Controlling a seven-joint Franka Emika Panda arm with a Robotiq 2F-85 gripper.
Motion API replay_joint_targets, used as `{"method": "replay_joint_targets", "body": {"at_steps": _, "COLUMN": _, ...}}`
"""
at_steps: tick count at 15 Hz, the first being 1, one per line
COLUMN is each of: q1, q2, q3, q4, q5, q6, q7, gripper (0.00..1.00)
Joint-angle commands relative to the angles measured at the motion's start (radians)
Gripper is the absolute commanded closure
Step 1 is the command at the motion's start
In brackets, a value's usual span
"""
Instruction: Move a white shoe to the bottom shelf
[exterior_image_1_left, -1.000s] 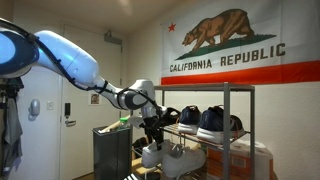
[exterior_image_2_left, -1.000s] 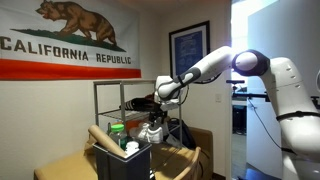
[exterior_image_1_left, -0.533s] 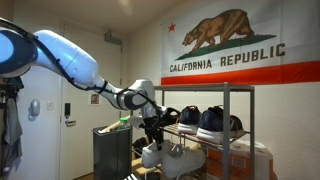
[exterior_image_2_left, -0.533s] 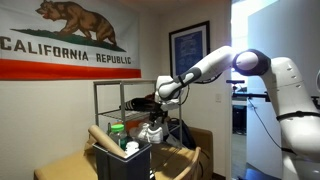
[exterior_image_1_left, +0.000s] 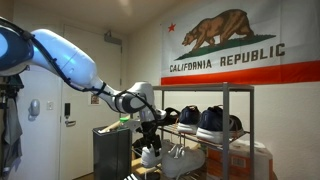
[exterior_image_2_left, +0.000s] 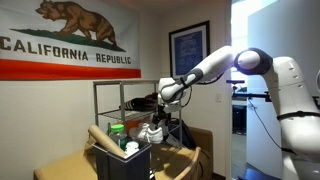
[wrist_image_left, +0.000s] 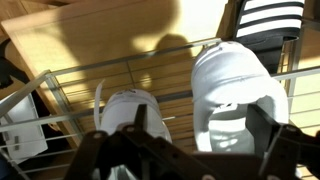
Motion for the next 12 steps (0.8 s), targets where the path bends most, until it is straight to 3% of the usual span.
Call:
{"method": "replay_joint_targets", "body": {"at_steps": 1, "q1": 0.010, "q2": -0.039, "q3": -0.009, "q4": -0.074, "q5": -0.015, "q6": 0.023, "q7": 0.036, "gripper": 0.00}}
{"method": "replay_joint_targets", "body": {"at_steps": 5, "q1": 0.011, "q2": -0.036, "q3": -0.008, "q4": -0.088, "q5": -0.015, "q6": 0.028, "q7": 0.038, "gripper": 0.00}}
{"method": "replay_joint_targets", "body": {"at_steps": 6, "q1": 0.012, "q2": -0.036, "q3": -0.009, "q4": -0.088, "q5": -0.016, "q6": 0.031, "q7": 0.038, "gripper": 0.25}}
{"method": "replay_joint_targets", "body": {"at_steps": 8, "q1": 0.013, "q2": -0.035, "q3": -0.009, "q4": -0.087, "q5": -0.017, "q6": 0.034, "q7": 0.039, "gripper": 0.34}}
{"method": "replay_joint_targets", "body": {"at_steps": 12, "q1": 0.016, "q2": -0.032, "q3": -0.009, "q4": -0.083, "q5": -0.017, "q6": 0.035, "q7": 0.050, "gripper": 0.66}}
